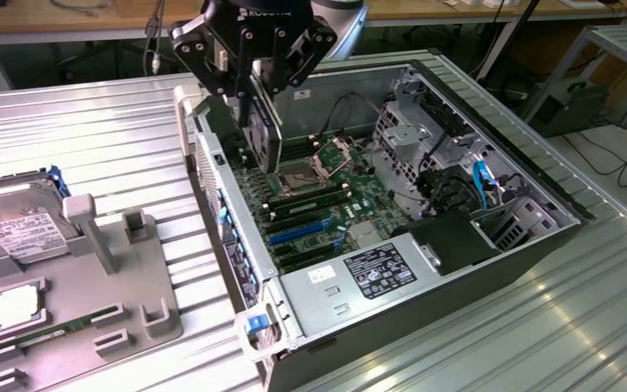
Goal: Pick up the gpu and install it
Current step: 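Pick up the gpu and move the gpu toward the slot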
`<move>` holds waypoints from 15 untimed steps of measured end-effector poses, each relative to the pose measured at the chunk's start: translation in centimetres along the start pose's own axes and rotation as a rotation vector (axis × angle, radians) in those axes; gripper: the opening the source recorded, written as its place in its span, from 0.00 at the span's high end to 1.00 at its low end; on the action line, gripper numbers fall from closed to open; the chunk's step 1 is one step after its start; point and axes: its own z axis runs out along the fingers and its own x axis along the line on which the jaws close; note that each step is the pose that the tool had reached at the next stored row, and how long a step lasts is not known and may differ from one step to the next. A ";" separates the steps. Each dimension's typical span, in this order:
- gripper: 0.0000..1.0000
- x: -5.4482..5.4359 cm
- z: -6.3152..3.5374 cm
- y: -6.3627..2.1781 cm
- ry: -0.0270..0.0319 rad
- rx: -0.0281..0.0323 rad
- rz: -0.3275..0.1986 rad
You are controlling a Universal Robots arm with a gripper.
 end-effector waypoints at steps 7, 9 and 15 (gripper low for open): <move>0.72 -1.5 0.01 0.01 0.0000 0.0000 0.000; 0.72 -2.0 0.01 0.02 0.0000 0.0000 0.000; 0.72 -3.5 0.01 0.03 0.0001 0.0000 0.000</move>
